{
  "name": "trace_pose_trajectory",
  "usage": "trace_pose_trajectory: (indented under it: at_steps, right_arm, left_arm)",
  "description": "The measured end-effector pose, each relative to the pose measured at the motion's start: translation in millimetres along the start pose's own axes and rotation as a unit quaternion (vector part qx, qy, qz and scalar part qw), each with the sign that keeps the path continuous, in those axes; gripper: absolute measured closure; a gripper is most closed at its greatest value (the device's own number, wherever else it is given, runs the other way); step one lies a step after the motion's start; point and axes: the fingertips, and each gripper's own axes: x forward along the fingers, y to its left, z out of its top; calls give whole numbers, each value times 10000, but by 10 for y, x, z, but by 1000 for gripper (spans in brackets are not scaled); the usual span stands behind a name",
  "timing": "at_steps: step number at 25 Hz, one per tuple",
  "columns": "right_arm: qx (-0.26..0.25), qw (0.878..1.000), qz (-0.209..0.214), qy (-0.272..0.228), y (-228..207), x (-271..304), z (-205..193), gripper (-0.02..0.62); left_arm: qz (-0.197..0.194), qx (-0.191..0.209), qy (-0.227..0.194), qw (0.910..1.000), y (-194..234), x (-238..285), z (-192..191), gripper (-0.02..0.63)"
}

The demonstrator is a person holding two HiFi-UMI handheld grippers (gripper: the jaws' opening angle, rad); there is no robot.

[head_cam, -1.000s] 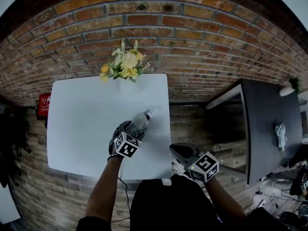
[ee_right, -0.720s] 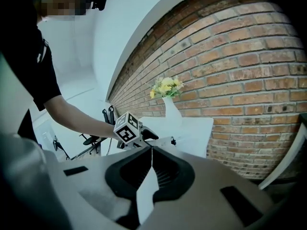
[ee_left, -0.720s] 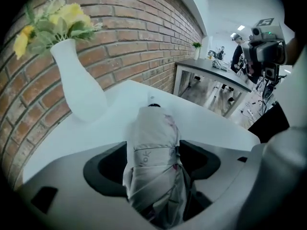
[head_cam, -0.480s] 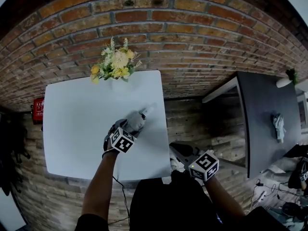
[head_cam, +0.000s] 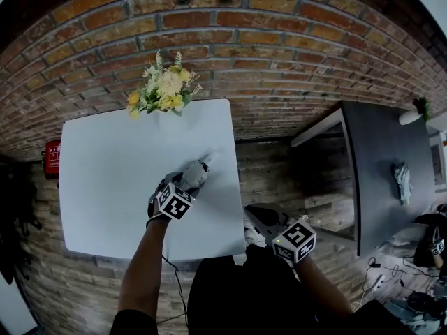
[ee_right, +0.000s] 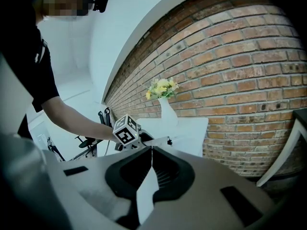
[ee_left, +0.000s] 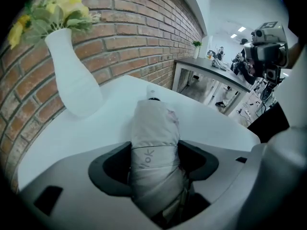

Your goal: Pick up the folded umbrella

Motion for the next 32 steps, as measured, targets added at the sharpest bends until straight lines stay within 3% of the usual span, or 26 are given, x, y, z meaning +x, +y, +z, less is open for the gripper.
trace_pose_trajectory:
  at_steps: [9, 17, 32]
  right_arm:
    - [42, 10000, 66, -36, -5, -85, -49, 572]
    - [22, 9992, 375, -141, 64, -141, -40, 572]
    - [-403, 9920, 1176, -207, 310, -459, -112, 572]
  left_arm:
    - [61, -185, -130, 9997, -16, -66, 8, 321]
    - [355, -497, -410, 9973, -138, -324, 40, 322]
    - [1033, -1525, -997, 9778, -648, -906, 28, 322]
